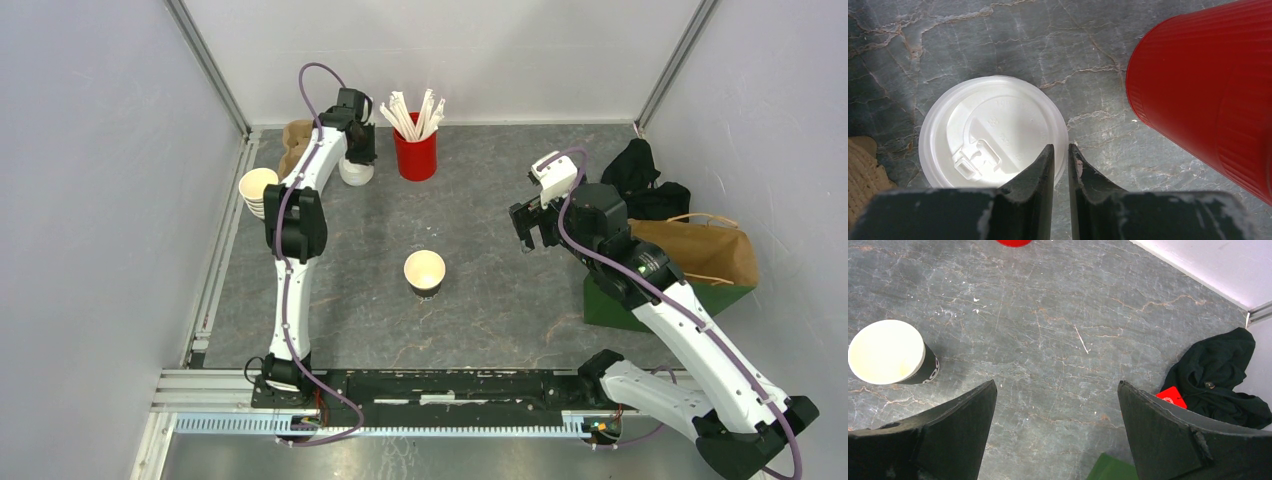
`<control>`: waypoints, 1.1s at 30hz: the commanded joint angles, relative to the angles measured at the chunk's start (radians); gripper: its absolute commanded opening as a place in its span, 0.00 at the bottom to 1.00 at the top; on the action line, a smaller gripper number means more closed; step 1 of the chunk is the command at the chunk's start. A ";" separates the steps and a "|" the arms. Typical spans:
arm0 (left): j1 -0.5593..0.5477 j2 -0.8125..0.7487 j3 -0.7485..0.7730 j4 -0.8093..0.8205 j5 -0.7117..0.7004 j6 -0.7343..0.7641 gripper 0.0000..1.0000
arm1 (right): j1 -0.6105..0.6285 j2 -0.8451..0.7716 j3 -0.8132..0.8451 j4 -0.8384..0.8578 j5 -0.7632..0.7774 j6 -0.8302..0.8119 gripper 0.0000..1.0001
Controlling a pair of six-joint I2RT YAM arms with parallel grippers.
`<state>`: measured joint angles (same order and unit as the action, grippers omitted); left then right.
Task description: Pack the takeout coffee
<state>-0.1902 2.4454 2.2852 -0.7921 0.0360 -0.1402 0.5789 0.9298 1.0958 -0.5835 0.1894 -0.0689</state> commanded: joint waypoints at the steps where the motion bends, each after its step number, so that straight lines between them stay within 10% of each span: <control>1: 0.003 0.004 0.037 0.018 0.005 0.007 0.22 | 0.003 0.000 0.037 0.037 0.011 -0.005 0.98; 33: 0.005 0.029 0.050 0.000 0.012 0.011 0.23 | 0.004 0.001 0.040 0.042 0.005 -0.005 0.98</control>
<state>-0.1898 2.4561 2.2871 -0.7959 0.0364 -0.1402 0.5789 0.9310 1.0958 -0.5831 0.1890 -0.0689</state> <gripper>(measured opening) 0.232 0.979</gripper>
